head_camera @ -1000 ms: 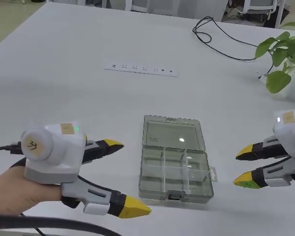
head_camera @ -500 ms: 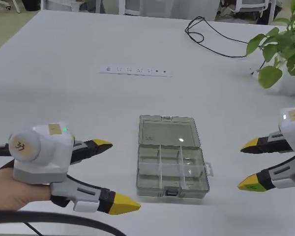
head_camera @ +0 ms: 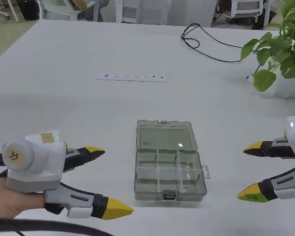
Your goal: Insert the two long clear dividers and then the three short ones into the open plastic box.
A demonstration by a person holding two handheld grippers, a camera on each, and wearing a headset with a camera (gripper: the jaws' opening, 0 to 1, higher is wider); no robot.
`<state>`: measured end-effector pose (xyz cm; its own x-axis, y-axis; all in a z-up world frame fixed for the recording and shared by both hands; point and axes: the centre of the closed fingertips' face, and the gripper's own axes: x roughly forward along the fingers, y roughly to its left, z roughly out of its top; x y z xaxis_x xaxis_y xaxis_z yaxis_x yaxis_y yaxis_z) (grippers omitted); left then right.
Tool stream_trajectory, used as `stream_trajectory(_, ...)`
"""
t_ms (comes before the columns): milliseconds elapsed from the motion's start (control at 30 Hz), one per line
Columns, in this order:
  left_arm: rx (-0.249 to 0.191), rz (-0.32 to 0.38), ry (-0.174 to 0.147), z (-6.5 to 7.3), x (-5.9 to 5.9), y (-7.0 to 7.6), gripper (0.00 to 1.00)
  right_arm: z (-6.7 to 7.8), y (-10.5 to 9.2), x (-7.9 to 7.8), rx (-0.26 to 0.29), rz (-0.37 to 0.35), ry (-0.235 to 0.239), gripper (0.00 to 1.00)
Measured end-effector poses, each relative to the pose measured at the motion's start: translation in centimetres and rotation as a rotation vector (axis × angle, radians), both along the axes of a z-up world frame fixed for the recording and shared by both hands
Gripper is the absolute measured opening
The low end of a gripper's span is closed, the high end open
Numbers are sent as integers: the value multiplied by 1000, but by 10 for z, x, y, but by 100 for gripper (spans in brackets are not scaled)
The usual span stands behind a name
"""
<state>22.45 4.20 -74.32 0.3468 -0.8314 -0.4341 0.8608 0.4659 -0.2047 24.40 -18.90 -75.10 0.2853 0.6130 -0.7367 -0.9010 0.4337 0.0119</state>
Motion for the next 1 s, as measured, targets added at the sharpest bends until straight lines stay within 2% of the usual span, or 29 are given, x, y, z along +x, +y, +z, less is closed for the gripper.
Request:
stream_trajectory(333, 2, 14, 8, -6, 1, 2, 100, -5, 0, -1, 27, -45, 5, 78)
stream_trajectory(1000, 4, 4, 9, -7, 3, 2, 100, -7, 4, -4, 29, -36, 9, 78)
